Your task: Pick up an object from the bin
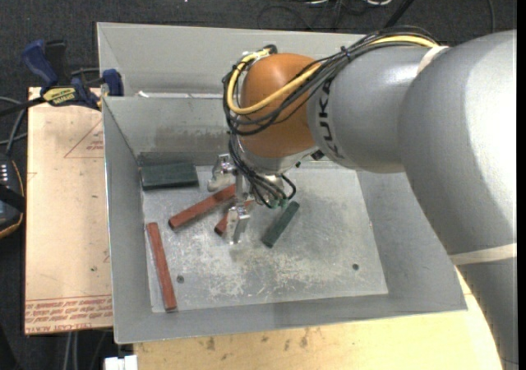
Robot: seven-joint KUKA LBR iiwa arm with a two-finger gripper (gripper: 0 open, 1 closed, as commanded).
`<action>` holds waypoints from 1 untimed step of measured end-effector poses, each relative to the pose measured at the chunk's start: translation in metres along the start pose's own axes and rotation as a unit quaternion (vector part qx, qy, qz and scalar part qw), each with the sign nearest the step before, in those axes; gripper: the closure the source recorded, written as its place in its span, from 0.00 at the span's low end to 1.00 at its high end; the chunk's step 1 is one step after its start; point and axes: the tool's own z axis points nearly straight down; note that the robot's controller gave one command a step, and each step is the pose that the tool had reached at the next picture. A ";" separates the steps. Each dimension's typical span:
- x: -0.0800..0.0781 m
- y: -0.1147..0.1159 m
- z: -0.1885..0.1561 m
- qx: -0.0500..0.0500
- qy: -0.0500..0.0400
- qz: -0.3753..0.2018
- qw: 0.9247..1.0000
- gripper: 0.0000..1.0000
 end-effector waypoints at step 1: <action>-0.010 -0.022 0.021 -0.001 -0.004 -0.104 0.995 0.00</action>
Offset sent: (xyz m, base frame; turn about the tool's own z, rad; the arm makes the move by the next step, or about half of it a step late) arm -0.0003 -0.0218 -0.0289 0.0509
